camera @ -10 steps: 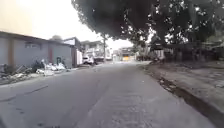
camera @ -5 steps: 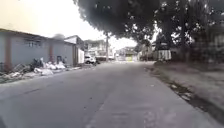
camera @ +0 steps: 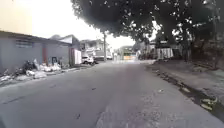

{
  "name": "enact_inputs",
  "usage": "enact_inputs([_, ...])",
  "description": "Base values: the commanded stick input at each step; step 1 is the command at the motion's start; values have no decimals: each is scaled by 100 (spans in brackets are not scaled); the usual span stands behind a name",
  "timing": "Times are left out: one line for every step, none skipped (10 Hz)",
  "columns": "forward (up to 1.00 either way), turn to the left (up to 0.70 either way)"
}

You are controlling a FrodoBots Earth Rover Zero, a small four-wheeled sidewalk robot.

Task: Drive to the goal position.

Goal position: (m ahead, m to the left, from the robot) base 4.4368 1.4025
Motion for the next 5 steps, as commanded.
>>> enact_inputs([100, -34])
enact_inputs([100, -34])
enact_inputs([100, -29])
enact_inputs([100, -24])
enact_inputs([100, -20])
